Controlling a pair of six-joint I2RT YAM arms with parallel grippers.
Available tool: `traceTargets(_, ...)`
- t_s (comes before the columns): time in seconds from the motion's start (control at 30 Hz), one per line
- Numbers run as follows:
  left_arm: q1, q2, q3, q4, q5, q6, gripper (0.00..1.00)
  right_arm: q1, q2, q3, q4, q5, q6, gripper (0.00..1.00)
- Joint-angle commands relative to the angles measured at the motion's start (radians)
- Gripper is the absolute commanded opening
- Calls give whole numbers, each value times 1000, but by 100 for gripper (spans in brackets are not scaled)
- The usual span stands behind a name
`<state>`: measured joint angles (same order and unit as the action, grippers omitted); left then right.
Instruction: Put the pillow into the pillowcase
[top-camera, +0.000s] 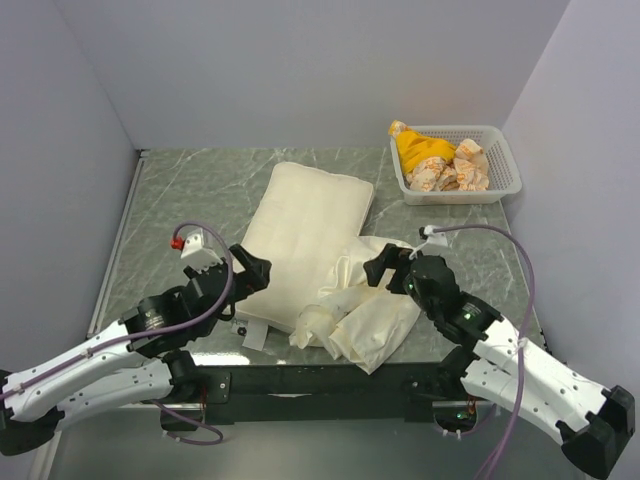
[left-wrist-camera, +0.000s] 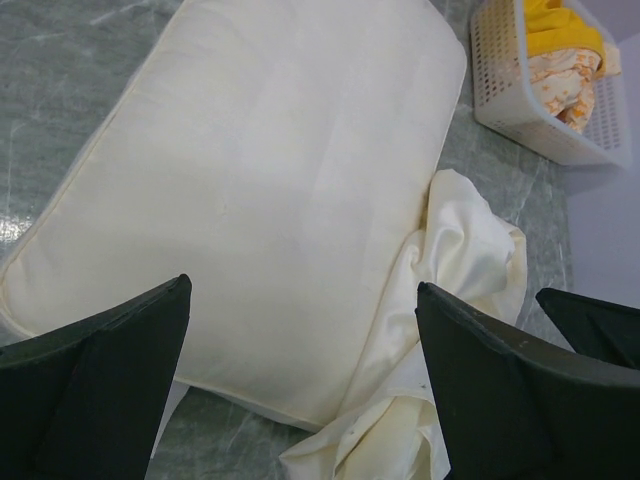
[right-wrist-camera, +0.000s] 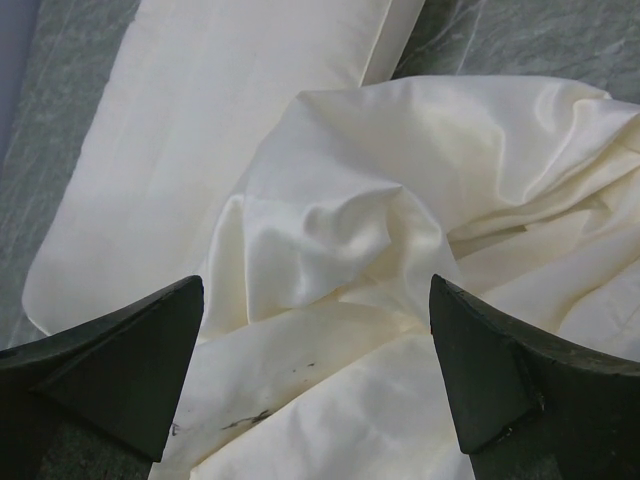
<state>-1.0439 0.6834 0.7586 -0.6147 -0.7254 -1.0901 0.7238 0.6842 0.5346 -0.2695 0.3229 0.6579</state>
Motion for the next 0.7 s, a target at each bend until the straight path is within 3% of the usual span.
traceTargets(0.0, 7, 10, -41, 10, -23, -53, 99, -3, 54, 2, 102, -85, -41, 100)
traceTargets(0.2, 113, 132, -33, 64, 85, 11, 99, -3, 129, 2, 138, -105, -66, 100)
traceTargets(0.37, 300, 218, -44, 113, 294, 53, 99, -4, 167, 5, 148, -113, -72, 100)
traceTargets(0.67, 334, 441, -79, 254, 365, 44, 99, 3, 239, 13, 147, -125, -64, 100)
